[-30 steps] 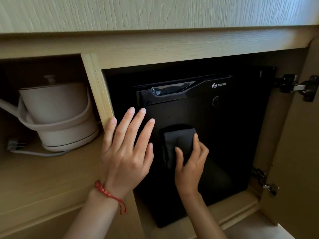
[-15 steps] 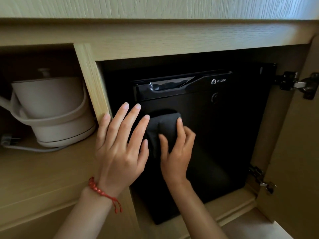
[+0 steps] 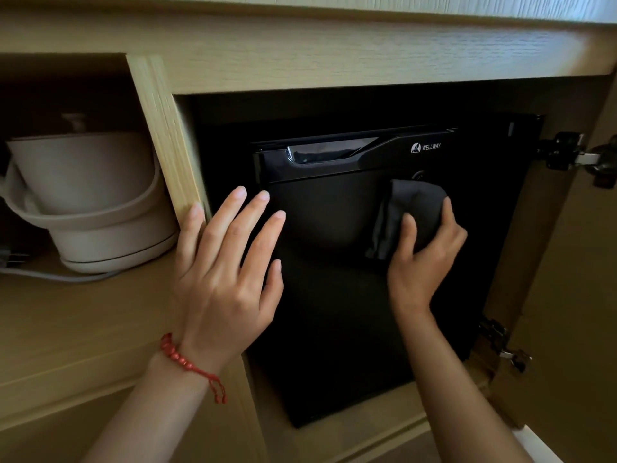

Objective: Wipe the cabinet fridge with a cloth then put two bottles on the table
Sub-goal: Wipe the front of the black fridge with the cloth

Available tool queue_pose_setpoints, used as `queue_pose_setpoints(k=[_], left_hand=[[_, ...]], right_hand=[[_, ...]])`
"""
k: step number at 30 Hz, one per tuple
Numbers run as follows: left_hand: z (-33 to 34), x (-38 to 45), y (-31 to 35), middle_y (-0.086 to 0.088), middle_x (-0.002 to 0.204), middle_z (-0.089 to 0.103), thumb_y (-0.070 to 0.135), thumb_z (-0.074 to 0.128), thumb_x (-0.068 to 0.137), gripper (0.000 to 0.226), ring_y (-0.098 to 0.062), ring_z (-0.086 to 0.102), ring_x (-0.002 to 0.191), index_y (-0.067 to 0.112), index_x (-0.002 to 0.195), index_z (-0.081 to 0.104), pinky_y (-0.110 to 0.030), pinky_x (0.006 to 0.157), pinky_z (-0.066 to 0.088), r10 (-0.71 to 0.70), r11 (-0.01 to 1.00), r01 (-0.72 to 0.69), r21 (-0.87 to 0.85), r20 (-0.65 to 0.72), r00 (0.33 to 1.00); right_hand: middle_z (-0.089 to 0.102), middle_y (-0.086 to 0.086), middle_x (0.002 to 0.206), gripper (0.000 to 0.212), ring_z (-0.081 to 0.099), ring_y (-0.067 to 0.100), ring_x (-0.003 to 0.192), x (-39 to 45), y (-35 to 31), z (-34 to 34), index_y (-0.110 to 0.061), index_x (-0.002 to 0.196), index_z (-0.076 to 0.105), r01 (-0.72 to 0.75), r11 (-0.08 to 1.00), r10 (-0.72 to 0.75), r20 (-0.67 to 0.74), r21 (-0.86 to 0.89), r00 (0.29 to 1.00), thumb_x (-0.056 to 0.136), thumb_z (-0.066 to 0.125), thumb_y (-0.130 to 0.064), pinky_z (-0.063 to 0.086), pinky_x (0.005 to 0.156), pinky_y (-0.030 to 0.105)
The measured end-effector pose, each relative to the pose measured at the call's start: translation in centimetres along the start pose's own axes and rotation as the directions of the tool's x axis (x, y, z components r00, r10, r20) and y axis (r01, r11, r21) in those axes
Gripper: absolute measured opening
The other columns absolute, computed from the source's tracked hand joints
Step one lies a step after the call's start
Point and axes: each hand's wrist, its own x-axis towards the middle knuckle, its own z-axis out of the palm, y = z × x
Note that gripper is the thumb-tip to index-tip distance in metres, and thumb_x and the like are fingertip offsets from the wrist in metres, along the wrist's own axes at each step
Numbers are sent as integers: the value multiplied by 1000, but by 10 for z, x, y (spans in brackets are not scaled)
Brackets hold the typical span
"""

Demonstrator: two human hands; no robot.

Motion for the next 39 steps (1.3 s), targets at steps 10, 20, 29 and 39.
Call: queue_pose_setpoints(k=[10, 20, 29, 39], left_hand=[[-2, 0, 3, -16, 129, 55, 16, 57, 82, 38, -29, 40, 126, 7, 119, 60, -43, 113, 12, -1, 1000, 0, 24, 14, 1000], [24, -1, 68, -19, 141, 42, 19, 50, 83, 51, -31, 29, 134, 5, 132, 45, -45, 113, 19, -40, 983, 73, -169, 190, 981], [68, -7, 76, -14, 150, 21, 25, 45, 83, 66, -31, 13, 140, 8, 142, 23, -45, 114, 6, -53, 998, 63, -20, 327, 943], [76, -11, 72, -12, 151, 20, 28, 43, 84, 63, -32, 14, 140, 5, 142, 28, -45, 114, 7, -29, 999, 21, 35, 258, 966]], right_hand=[[40, 7, 109, 49, 53, 21, 92, -46, -21, 16, -13, 132, 34, 431, 902, -414, 205, -43, 887, 92, 47, -37, 54, 73, 34], [48, 18, 115, 56, 34, -4, 100, 10, 19, -14, -3, 134, 38, 112, 993, -107, 105, -40, 989, 88, 57, -30, 28, 86, -4], [48, 19, 113, 55, 43, 12, 100, 23, 33, -20, -14, 133, 27, 369, 926, -336, 276, -77, 901, 90, 43, -44, 42, 79, 19], [48, 20, 116, 53, 38, 2, 102, 70, 69, -31, 0, 133, 38, 162, 987, -160, 84, -15, 983, 90, 54, -27, 25, 89, -2]])
